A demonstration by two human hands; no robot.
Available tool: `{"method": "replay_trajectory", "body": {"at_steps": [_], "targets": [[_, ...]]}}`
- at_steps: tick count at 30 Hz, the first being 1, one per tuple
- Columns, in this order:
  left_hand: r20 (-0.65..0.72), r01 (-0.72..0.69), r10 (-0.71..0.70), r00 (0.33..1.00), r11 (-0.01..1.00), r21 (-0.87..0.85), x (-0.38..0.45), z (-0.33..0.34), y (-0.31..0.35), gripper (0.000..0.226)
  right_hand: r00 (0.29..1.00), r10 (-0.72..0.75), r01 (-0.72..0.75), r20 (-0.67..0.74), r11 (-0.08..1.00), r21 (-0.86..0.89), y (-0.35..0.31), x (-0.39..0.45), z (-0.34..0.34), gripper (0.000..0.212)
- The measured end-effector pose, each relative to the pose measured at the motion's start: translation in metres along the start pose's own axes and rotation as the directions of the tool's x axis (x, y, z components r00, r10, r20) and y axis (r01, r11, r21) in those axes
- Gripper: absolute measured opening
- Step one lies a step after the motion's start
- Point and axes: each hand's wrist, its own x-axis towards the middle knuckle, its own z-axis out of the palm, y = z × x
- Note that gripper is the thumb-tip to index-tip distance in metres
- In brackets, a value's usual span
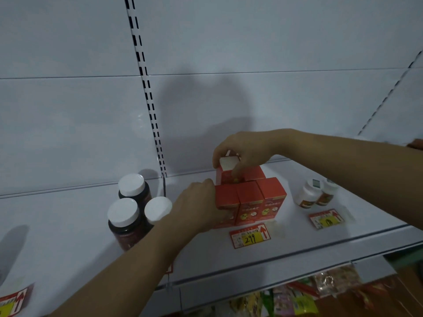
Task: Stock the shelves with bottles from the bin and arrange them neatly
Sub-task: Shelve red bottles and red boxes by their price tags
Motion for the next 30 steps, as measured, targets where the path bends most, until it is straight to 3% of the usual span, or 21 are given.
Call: {"method": "replay_trajectory", "body": {"at_steps": [18, 21, 24, 30], "targets": [[0.045, -0.054, 0.050, 0.998, 0.995, 0.085, 0.005, -0.003, 0.012, 0.062, 0.997, 0.014, -0.021, 0.079, 0.995, 0.099, 0.005, 0.004, 0.017, 0.039], [0.053, -0.066, 0.060, 0.997, 0.989, 0.131, 0.002, -0.017, 0.010, 0.077, 1.000, 0.026, -0.024, -0.012, 0.989, 0.145, 0.004, 0.000, 0.011, 0.034], [-0.017, -0.086, 0.090, 0.996, 0.981, 0.177, -0.001, -0.045, -0.001, 0.086, 0.999, 0.048, -0.049, 0.006, 0.992, 0.115, 0.005, 0.004, 0.011, 0.042], [-0.086, -0.151, 0.165, 0.983, 0.978, 0.143, 0.015, -0.081, -0.026, 0.065, 0.999, 0.052, -0.053, 0.016, 0.994, 0.094, 0.003, 0.007, 0.007, 0.043]]}}
